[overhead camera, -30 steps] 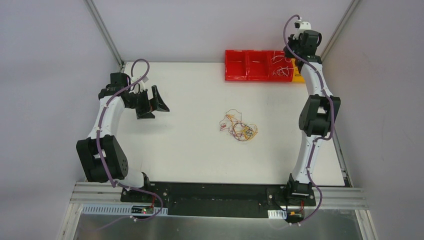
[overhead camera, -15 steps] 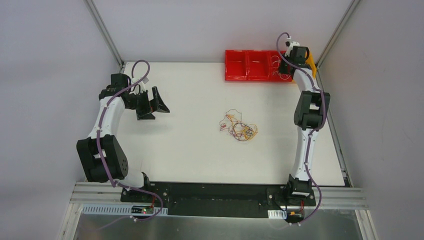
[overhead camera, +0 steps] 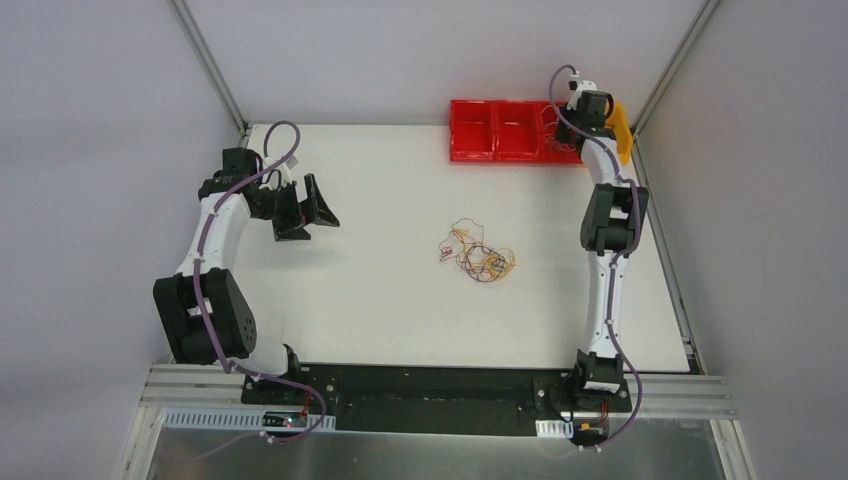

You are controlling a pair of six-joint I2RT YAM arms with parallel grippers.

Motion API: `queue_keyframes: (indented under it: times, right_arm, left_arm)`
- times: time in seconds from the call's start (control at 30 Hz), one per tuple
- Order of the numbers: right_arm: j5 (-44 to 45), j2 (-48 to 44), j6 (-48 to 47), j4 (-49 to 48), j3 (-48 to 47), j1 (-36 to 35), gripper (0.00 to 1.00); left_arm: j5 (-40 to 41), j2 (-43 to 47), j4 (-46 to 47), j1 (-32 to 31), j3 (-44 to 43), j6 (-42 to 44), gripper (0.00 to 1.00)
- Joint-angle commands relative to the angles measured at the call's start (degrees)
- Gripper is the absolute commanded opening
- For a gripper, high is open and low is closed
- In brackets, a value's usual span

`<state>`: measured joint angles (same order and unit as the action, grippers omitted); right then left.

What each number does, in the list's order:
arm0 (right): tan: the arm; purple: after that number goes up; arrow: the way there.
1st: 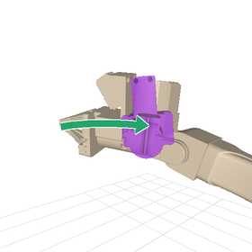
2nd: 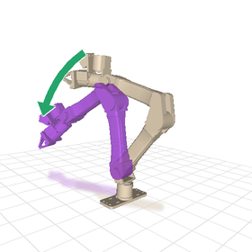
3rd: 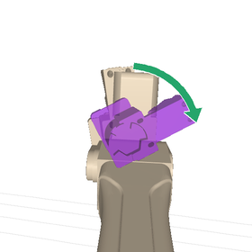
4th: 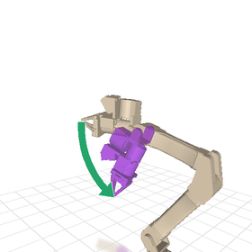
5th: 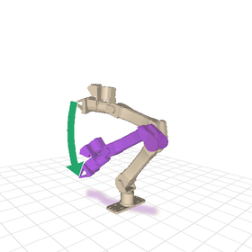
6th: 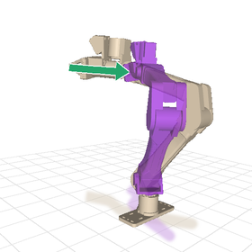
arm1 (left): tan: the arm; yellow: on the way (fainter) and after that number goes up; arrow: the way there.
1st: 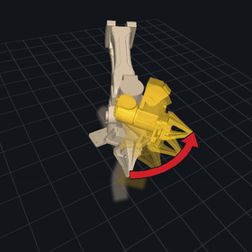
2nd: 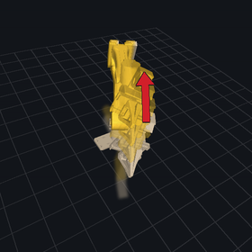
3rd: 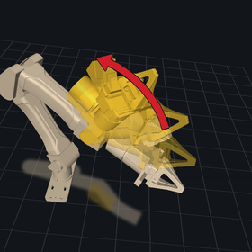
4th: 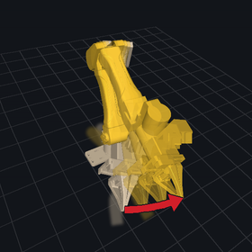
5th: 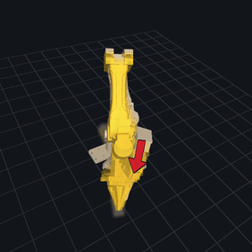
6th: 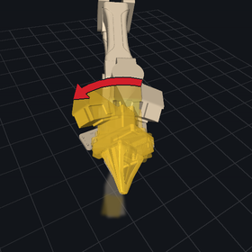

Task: Untangle the cables

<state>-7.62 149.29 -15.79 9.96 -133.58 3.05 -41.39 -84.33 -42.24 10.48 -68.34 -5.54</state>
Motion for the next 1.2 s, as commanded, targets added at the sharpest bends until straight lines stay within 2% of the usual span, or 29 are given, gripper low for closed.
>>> queue_keyframes:
  times: [0.0,0.2,0.3,0.63,0.87,1.03,1.1,1.17]
  right_arm:
    - [1.3,2.4,-1.3,-4.0,-5.1,-1.0,0.0]
    - [1.4,5.5,-0.8,-6.3,-6.8,-1.9,0.0]
    - [2.6,4.6,-0.1,-6.2,-4.6,-2.0,0.01]
    - [1.8,-10.8,-2.0,-7.3,8.4,-1.9,0.46]
    - [-0.2,-19.0,-4.5,-2.5,11.6,-1.5,0.6]
    - [-3.5,-24.5,-7.0,3.4,11.7,-1.7,0.74]
    - [-4.0,-26.3,-9.4,6.9,11.1,-1.9,0.8]
    - [-6.1,-28.5,-10.7,16.0,9.4,-2.3,0.84]
  left_arm:
    - [0.4,-0.9,0.4,-0.1,0.4,-0.1,1.0]
    - [0.5,-2.3,0.4,-0.1,0.6,0.3,1.0]
    - [0.4,-2.5,0.4,0.0,0.5,0.4,1.0]
    - [-1.3,-0.4,0.4,0.0,-0.3,-0.9,1.0]
    - [-1.2,2.0,0.4,-0.1,0.3,0.4,1.0]
    - [-1.1,2.2,0.4,-0.1,-0.5,0.7,1.0]
    - [-2.0,2.2,0.4,-0.2,-1.1,0.4,1.0]
    - [-2.9,2.3,0.4,-0.7,-1.5,0.3,1.0]
